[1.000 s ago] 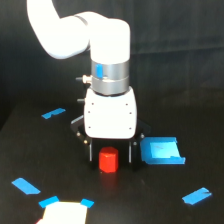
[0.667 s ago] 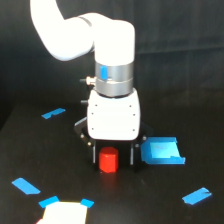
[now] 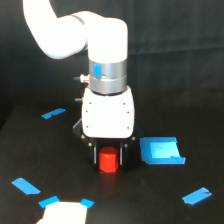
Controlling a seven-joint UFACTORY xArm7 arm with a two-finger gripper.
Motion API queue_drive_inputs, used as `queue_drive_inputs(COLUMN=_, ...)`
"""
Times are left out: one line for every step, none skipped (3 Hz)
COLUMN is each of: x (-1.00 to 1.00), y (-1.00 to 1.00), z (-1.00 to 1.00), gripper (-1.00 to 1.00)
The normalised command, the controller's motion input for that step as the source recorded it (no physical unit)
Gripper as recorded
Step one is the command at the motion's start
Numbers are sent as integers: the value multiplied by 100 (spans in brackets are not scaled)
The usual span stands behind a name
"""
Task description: Pick up the red object from the table
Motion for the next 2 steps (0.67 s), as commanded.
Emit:
queue_drive_inputs(x=26, y=10, z=100, gripper=-99)
queue_drive_inputs(x=16, y=10, z=100, gripper=-100)
